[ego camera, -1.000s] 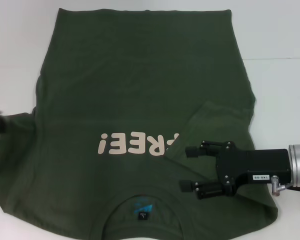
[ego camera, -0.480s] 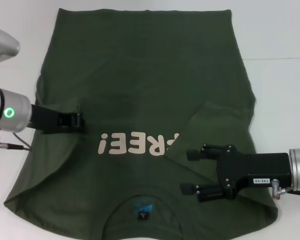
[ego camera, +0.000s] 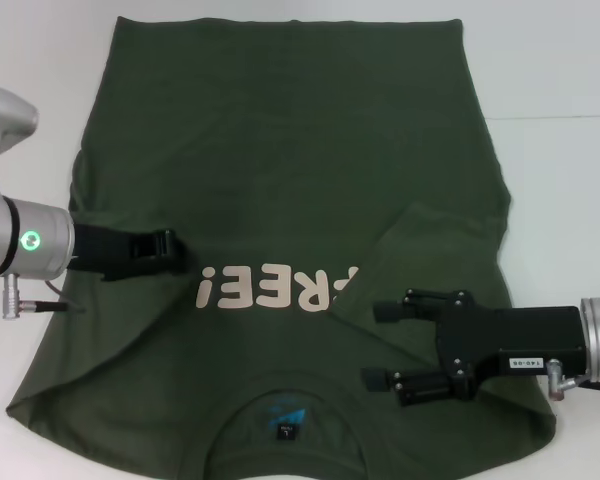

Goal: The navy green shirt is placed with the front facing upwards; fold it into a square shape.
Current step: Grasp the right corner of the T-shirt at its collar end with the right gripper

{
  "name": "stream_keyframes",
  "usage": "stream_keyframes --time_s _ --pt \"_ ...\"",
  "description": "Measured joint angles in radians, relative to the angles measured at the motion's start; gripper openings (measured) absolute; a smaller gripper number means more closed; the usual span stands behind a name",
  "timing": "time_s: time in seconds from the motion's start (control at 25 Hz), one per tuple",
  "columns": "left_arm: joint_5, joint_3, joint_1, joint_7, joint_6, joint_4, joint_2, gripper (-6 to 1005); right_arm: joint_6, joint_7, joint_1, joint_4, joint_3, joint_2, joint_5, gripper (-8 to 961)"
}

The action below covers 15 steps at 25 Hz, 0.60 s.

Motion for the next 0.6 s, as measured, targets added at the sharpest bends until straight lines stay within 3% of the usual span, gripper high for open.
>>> stream_keyframes --time_s 0.08,0.2,0.32,0.4,0.44,0.6 --pt "-0.065 -0.023 0.011 0.035 0.017 -0.004 0.006 41 -0.004 0.002 -0.005 -0.015 0.001 -0.001 0.001 940" --pt "-0.186 -0.100 0.027 0.164 0.112 -0.004 0.024 133 -0.029 0.014 -0.026 -0.081 -0.004 -0.001 -0.010 932" --pt "-0.225 -0.142 0.029 0.274 0.187 -0.007 0.035 226 -0.069 0.081 -0.040 -0.175 -0.009 -0.002 -0.044 919" --pt "-0.263 -0.185 0.029 0.473 0.338 -0.021 0.056 324 -0.097 0.168 -0.042 -0.240 -0.010 -0.001 -0.076 911" --pt "-0.263 -0.185 0.029 0.473 0.338 -0.021 0.056 373 -0.109 0.235 -0.042 -0.281 -0.013 0.001 -0.097 907" --pt "-0.270 -0.198 0.029 0.709 0.553 -0.020 0.077 566 -0.151 0.523 -0.044 -0.464 -0.062 0.004 -0.186 890"
